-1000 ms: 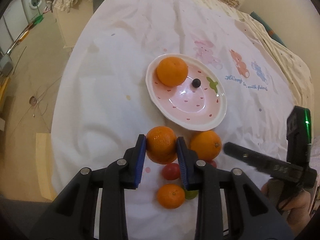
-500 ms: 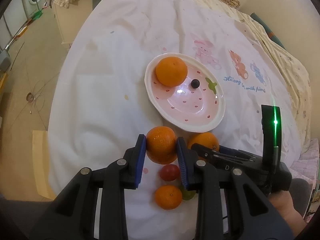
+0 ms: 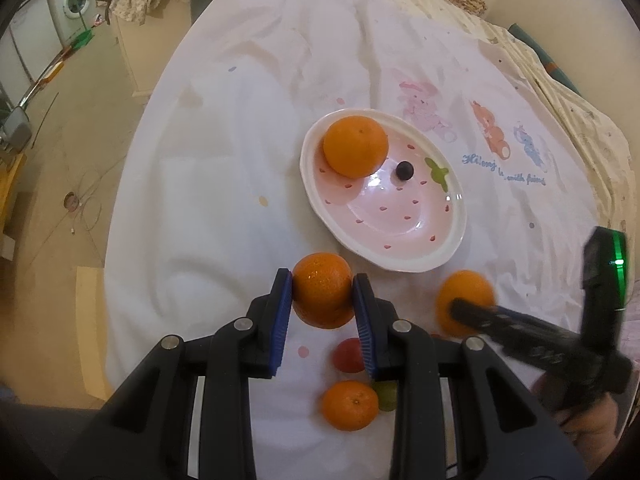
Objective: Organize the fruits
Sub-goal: 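Carry both mandarins over the pink plate with both grippers, then release the mandarins onto the plate from both grippers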
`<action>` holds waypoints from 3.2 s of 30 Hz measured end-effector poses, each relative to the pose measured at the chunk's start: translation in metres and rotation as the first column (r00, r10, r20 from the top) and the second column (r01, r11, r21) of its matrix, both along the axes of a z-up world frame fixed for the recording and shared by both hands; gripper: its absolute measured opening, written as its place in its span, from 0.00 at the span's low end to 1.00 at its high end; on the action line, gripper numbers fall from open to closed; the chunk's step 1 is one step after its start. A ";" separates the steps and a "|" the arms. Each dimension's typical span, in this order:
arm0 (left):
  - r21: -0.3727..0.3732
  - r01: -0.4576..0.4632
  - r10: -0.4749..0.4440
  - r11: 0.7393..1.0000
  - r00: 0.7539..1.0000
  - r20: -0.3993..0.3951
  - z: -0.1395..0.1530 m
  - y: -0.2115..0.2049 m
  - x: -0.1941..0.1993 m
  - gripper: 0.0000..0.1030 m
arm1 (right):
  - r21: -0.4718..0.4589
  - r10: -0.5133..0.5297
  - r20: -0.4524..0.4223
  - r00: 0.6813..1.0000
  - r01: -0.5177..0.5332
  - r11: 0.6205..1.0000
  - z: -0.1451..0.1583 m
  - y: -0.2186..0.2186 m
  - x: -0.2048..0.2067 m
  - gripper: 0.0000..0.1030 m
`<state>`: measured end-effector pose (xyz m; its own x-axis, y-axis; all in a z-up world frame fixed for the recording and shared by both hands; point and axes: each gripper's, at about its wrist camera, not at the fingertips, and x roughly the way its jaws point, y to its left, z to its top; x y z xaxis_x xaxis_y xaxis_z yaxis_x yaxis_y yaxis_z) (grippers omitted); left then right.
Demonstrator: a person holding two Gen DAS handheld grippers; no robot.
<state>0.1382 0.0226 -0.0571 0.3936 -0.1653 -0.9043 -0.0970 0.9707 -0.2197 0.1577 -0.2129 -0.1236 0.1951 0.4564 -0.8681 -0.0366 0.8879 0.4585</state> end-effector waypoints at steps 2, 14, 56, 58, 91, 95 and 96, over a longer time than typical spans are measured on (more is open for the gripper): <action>0.006 0.008 -0.008 1.000 1.000 0.004 -0.001 -0.002 0.001 0.26 | 0.006 -0.020 0.013 1.000 0.020 1.000 0.007 -0.012 -0.003 0.61; 0.054 0.026 -0.028 0.998 0.999 0.045 -0.001 -0.010 -0.003 0.26 | 0.068 -0.135 0.070 0.988 0.130 0.989 0.039 -0.060 -0.002 0.61; -0.115 0.063 -0.072 0.991 0.994 -0.077 -0.053 -0.048 0.110 0.26 | 0.159 0.057 0.015 0.998 -0.059 0.985 -0.005 0.023 0.175 0.61; -0.117 0.052 -0.062 0.992 0.995 -0.079 -0.053 -0.046 0.112 0.26 | 0.165 0.066 0.000 0.998 -0.065 0.984 -0.012 0.027 0.180 0.61; -0.068 0.023 -0.025 0.997 0.999 -0.028 -0.050 -0.067 0.124 0.27 | 0.201 -0.172 0.010 0.985 0.167 0.965 0.042 -0.096 0.091 0.85; -0.065 0.016 -0.018 0.998 0.999 -0.034 -0.058 -0.074 0.131 0.27 | 0.215 -0.186 0.005 0.982 0.181 0.960 0.043 -0.101 0.084 0.85; -0.055 0.021 -0.022 0.998 1.000 -0.022 -0.057 -0.077 0.132 0.27 | 0.217 -0.188 0.003 0.982 0.183 0.959 0.043 -0.102 0.083 0.85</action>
